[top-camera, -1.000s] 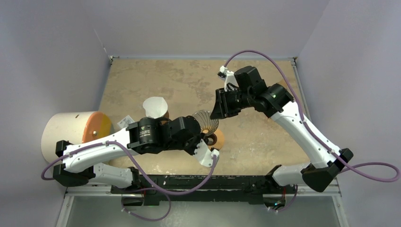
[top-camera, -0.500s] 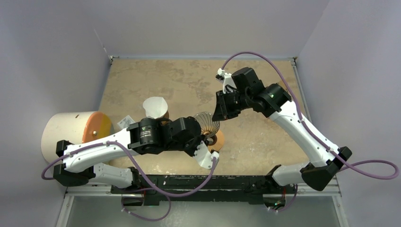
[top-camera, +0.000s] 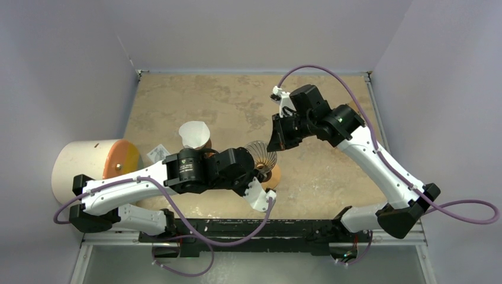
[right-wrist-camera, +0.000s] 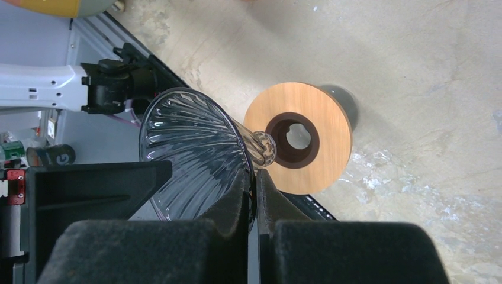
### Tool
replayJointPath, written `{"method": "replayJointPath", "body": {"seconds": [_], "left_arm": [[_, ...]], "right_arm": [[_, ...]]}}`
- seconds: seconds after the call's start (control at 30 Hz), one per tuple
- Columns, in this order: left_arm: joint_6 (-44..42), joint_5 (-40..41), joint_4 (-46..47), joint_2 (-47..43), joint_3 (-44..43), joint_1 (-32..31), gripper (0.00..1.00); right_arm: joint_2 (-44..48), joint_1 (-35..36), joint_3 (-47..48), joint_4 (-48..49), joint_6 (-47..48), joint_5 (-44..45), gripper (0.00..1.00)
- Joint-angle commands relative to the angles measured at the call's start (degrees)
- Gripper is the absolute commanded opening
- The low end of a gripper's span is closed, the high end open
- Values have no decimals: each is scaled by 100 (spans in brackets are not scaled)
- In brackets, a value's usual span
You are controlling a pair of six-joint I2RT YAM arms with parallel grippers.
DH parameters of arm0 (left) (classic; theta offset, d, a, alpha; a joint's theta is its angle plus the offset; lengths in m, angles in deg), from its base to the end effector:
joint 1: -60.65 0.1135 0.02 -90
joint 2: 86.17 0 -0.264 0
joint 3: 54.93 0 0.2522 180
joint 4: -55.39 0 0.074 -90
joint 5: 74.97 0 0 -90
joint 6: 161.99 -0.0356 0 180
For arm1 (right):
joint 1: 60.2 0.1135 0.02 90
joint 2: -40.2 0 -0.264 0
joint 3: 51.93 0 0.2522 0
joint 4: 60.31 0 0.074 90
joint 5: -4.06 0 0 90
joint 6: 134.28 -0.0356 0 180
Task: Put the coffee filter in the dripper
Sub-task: Pick up the coffee dripper from the center of the board, then place the coffee dripper in the dripper holder.
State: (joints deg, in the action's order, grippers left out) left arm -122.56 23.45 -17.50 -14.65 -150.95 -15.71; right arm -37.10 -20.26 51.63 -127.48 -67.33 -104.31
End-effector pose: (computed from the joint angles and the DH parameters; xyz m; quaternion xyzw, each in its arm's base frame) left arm 0.0613 -0.2304 0.3868 0.8224 0.4398 -0.0122 0.3606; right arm 0.1995 0.1817 0.4120 -0.1975 0.8785 0.3380 0.2738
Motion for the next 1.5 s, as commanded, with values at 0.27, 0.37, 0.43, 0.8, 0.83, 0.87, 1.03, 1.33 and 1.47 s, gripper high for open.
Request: {"method": "replayJointPath", "body": {"seconds": [0.27,0.37,0.43,0.8,0.83,0.87,1.03,1.33,1.47], "left_arm": [[562,46,673,-109,18,16,51],[1010,-128,865,-115,-89,216,58],[1438,-344,948,-105,-188,444,63],[4286,-986,1731,-178,-243,1859,70],[4646,-1174,1715,-144,-281,2068,70],[5080,-1348,1692,-101,-304,2295,70],[6741,-2382,1749,-52,-192,2917,63],[8740,-3161,2063,-259,297,3325,51],[9039,-3010,1720,-199,350,3430,46]], "right_arm": [[233,82,26,-15,136,730,0],[320,72,-28,-14,134,1001,0],[396,78,-88,33,127,1111,0],[941,73,-570,617,-186,1730,0],[991,76,-613,684,-231,1731,0],[1026,83,-641,735,-278,1732,0],[1173,88,-857,928,-460,1749,0],[1448,219,-1298,1424,-773,1732,0],[1550,296,-1356,1543,-882,1694,0]]}}
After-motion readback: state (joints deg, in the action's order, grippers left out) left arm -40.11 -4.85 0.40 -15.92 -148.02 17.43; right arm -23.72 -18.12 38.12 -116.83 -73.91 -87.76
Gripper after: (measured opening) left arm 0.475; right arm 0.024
